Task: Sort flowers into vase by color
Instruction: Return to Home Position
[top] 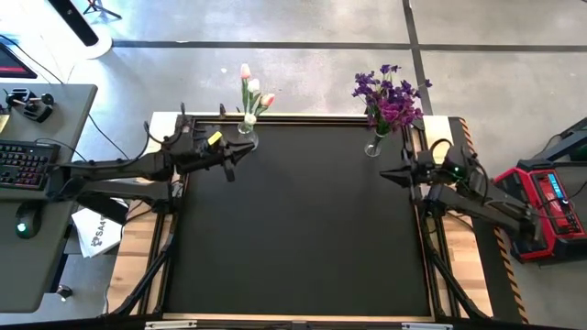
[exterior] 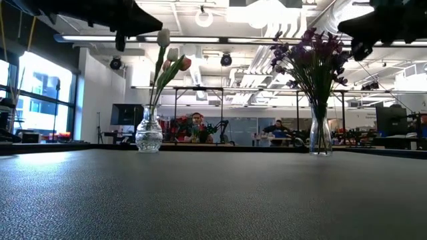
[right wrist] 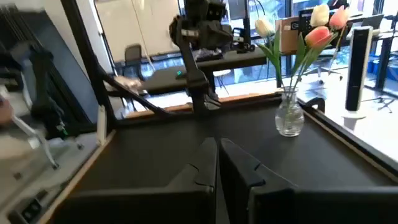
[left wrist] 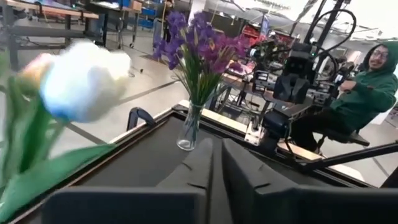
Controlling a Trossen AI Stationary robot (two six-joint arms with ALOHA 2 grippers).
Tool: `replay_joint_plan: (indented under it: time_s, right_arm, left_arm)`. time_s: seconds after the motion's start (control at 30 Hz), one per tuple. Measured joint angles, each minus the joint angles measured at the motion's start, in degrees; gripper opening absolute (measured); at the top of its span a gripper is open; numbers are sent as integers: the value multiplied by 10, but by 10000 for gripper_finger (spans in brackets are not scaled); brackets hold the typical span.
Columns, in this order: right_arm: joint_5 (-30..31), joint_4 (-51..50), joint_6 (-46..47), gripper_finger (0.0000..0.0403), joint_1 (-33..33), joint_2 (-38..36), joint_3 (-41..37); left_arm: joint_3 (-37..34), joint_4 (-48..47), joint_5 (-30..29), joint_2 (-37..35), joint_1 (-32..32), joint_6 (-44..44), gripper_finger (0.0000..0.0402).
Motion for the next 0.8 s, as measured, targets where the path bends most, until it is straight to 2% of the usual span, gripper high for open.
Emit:
replay_joint_plan:
  time_s: [0.07, 0.2, 0.33, 0.53, 0.8]
  right_arm:
    - [0, 12, 27, 3, 4, -21, -17]
    - [10, 84, 88, 1, 24, -67, -70]
    - [42, 171, 135, 0, 74, -100, -140]
    - [57, 231, 109, 0, 168, -99, -196]
    - [85, 221, 45, 0, 268, -98, -196]
  left_arm:
    - [0, 6, -8, 12, -8, -3, 6]
    - [0, 28, -42, 38, -30, 1, 8]
    - [0, 61, -65, 65, -47, 6, 2]
    - [0, 90, -67, 88, -57, 11, 2]
    - [0, 90, -71, 85, -57, 11, 1]
